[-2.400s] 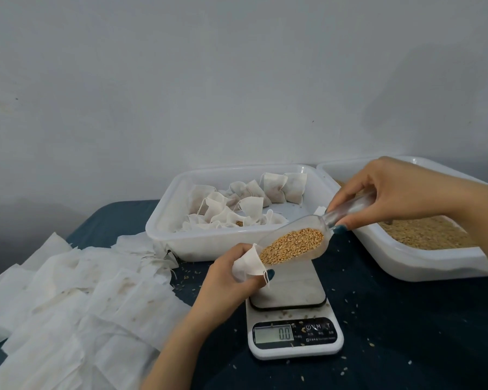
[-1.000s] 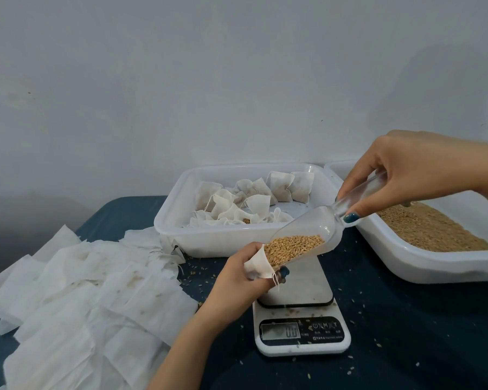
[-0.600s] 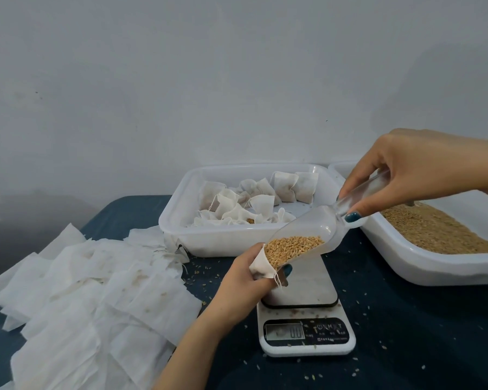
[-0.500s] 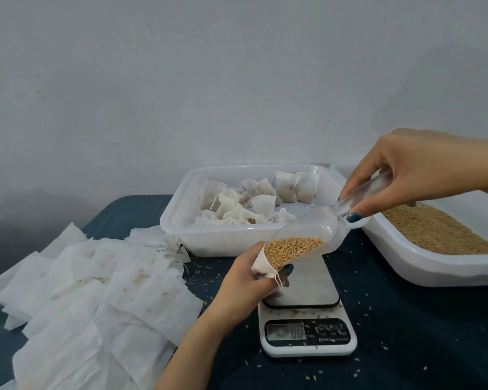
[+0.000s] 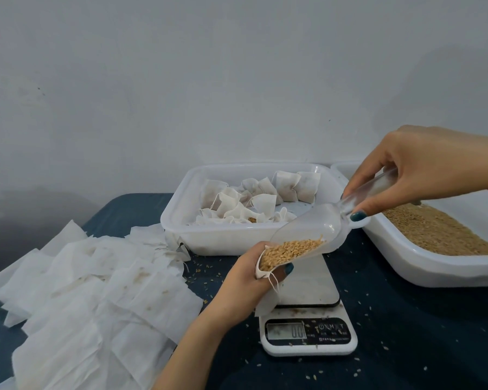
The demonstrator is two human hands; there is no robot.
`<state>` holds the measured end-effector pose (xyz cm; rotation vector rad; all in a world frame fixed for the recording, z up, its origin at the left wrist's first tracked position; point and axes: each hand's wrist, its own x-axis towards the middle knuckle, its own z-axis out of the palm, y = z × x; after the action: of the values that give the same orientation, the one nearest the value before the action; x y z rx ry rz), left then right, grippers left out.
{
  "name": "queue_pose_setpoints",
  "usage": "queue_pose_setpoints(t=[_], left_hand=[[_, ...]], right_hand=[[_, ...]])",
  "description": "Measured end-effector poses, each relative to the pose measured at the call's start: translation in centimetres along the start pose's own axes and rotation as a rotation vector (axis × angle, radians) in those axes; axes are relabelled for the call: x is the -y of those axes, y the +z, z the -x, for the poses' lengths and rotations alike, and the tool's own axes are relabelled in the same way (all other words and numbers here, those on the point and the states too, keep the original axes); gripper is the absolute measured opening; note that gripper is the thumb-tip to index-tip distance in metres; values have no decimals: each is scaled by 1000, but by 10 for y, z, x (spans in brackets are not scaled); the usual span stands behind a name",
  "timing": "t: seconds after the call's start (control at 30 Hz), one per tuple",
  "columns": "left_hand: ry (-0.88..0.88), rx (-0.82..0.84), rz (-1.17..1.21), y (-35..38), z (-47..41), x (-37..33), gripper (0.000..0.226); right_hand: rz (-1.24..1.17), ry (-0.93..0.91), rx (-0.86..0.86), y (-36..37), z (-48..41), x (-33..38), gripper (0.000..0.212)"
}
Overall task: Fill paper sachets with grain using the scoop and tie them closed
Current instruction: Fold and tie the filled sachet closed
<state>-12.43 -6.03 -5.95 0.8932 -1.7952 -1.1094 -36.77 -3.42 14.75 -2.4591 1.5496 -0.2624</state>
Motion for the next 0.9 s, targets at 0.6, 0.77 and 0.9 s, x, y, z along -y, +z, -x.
queue_pose_setpoints(t=[0.6,0.77,0.9], left_hand=[[13,-177,121,-12,2,-7,17],[4,-361,78,-25,0,-7,19],[29,-437,-219,-30,0,-1,27]], right_hand=[[-539,235,-252,85,29,-58,55],[-710,403,-596,100,27,-80,36],[-709,591,-762,102,22,-112,39]])
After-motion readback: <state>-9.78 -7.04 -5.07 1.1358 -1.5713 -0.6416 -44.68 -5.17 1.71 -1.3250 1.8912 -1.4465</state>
